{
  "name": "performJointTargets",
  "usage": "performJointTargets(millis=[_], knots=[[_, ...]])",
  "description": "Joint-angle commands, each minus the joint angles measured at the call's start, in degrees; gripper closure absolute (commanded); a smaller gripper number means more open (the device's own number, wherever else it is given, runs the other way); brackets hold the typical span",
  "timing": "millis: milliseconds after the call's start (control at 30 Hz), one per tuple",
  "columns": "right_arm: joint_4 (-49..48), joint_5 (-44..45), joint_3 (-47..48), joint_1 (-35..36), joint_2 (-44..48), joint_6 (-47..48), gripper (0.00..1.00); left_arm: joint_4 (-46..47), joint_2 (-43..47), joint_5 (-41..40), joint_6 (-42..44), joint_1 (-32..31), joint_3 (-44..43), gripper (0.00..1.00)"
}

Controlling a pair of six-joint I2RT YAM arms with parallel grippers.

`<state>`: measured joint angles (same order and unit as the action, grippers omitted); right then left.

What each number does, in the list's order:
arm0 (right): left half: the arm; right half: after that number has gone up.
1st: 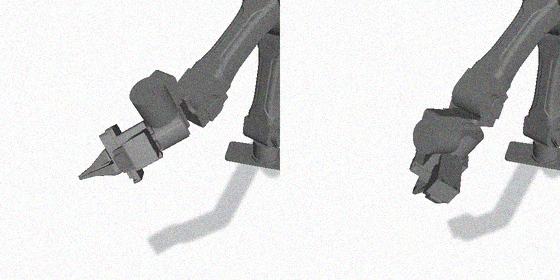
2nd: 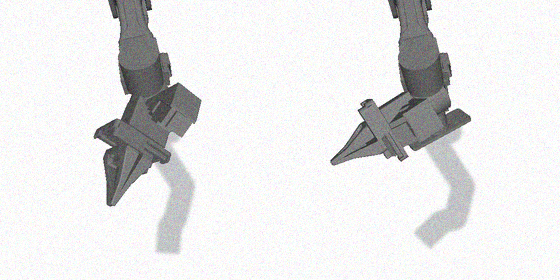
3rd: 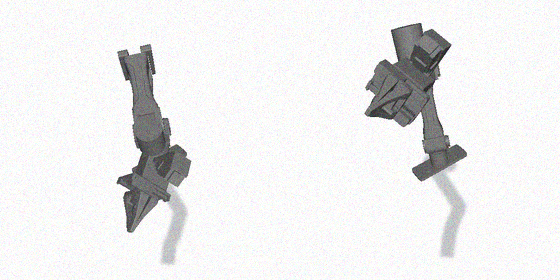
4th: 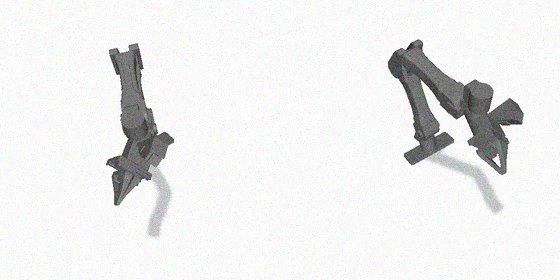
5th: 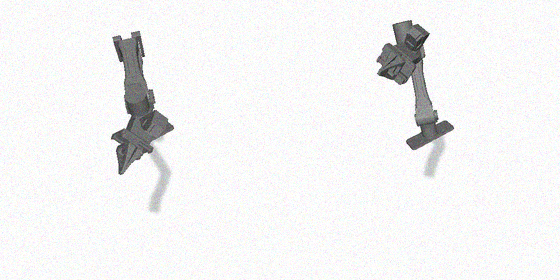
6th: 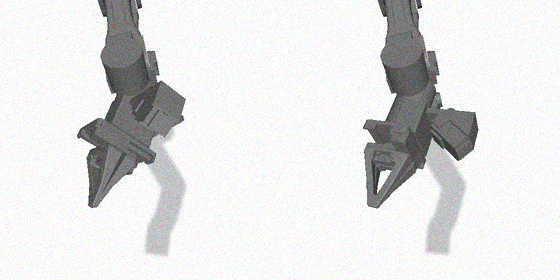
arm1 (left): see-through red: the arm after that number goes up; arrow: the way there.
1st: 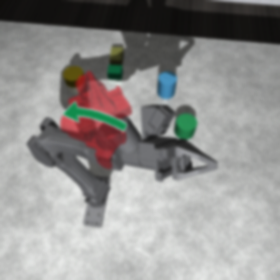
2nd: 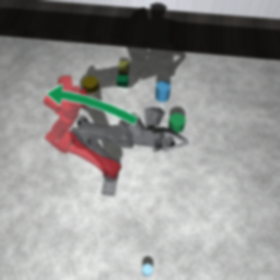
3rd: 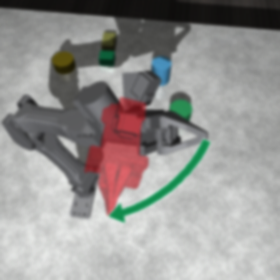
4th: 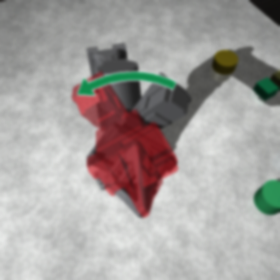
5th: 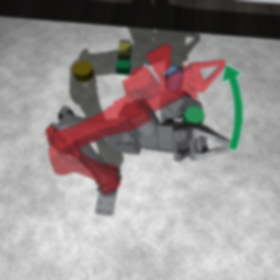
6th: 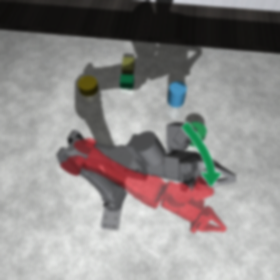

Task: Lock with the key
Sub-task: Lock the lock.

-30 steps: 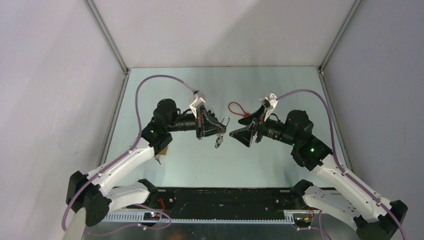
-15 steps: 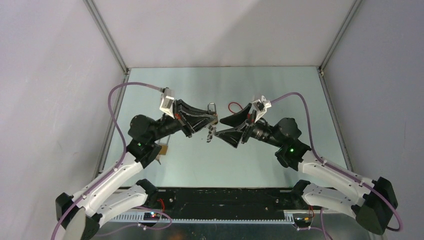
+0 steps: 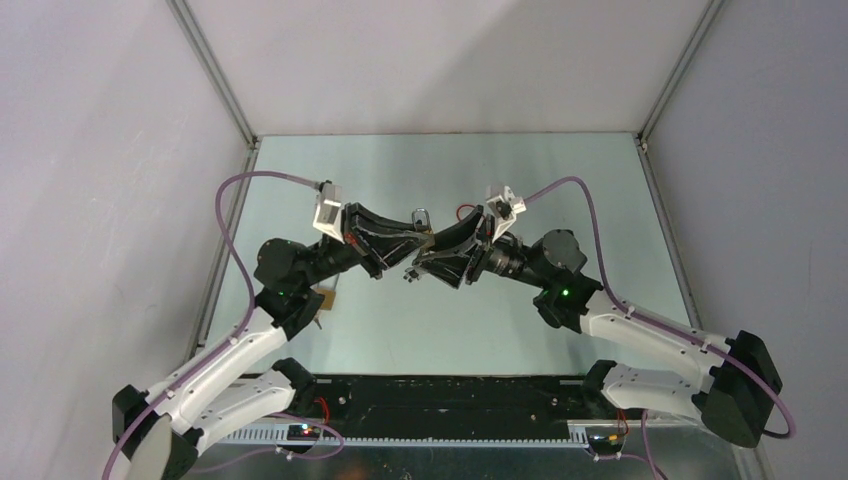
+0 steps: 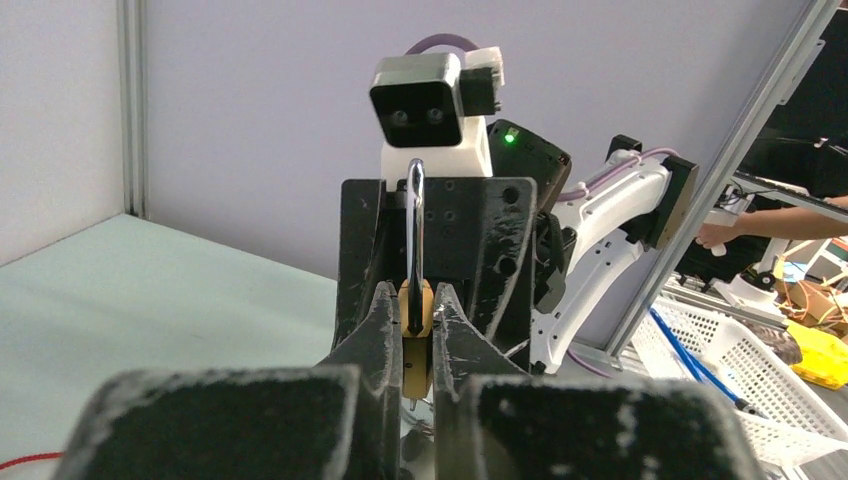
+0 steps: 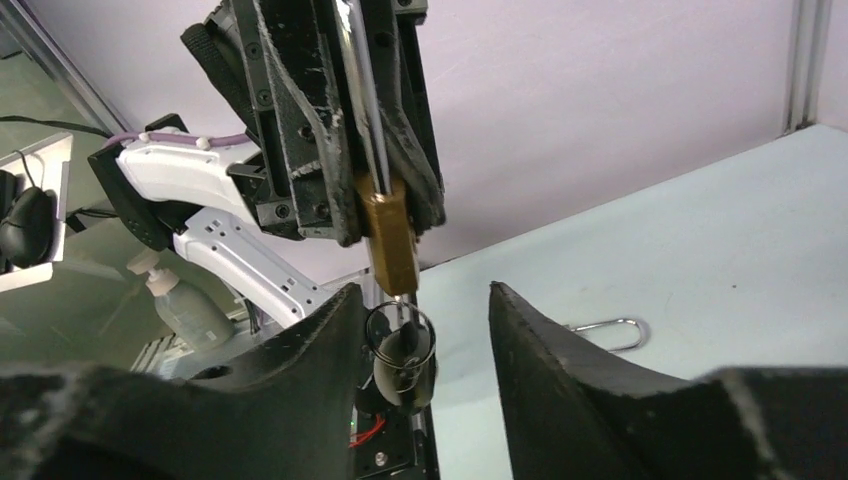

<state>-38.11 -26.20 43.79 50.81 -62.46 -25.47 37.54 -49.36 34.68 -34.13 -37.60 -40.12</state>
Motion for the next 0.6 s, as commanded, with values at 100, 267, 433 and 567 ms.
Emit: performJointTargets(millis=[100,267,433,567], knots=[[-1.4,1.5,2.4,0.4,-0.8,-1.5,0.75,4.5,1.9,-1.1,-0.2,-0.5,0.4,1.0],[0.5,2.2,2.3,0.4,-1.3,-0.9,1.0,4.5,3.3,-3.3,0.2,-0.5,1.0,1.0],[10.2,-2.7,2.2,0.4,-1.2,5.8,1.0,4.5,7.9,-8.3,1.7,-0.3,2.4,1.0],[20.4,-7.7,2.2,0.4,-1.0,11.7,1.0,3.3,14.1,-12.3,3.8,0.1,3.9,1.0]])
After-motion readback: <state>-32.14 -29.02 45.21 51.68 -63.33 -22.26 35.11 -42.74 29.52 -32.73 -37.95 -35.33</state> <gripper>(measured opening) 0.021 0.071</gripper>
